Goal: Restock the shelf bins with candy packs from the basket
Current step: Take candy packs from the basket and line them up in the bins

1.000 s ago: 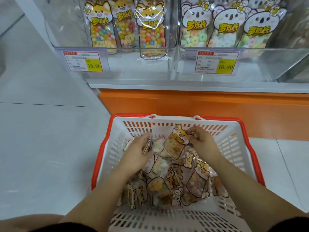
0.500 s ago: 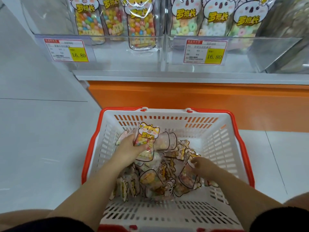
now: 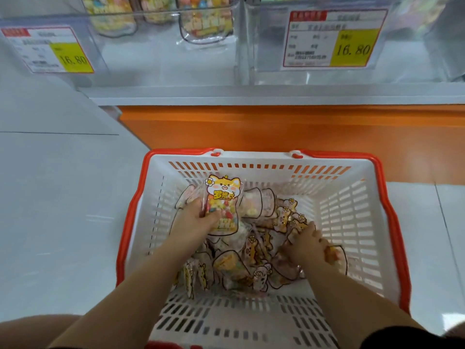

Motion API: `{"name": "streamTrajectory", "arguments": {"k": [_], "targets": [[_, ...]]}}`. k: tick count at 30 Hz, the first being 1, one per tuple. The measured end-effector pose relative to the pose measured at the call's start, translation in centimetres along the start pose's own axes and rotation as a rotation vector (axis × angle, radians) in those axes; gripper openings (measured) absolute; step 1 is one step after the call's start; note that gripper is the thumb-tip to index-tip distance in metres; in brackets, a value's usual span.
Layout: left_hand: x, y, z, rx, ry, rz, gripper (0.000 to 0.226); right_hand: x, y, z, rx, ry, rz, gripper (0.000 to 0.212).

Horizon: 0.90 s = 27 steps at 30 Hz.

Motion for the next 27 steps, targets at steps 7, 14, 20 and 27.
{"name": "streamTrajectory", "arguments": {"k": [7,14,20,27], "targets": [[0.1,0.1,0.0,-0.037,0.020,-0.023,0.023,0.6,0.1,-0.6,0.084,-0.053,-0.068,0.124],[0.2,0.3,-0.3,-0.026,-0.022,-0.010,0.027,1.2,-0.6,-0.3,0.045,-0.078,0.037,0.062],[0.2,0.6,-0.5,-0.044,0.023,-0.014,0.022,-0.4,-1.4,-0.3,-0.043,-0.013,0.092,0.034],[-0.2,0.8,-1.2,-0.039,0.059,0.000,0.016,-5.4,1.0,2.5,-0.278,0.110,0.313,0.028]]}}
Point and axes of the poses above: each hand's wrist, its own y-axis away from the middle knuckle, its own x-axis out of the palm, z = x × y, the point moved 4 cm from there along -y, towards the middle knuckle, and after that the axes turned 6 degrees about -z, right-handed, at the moved point
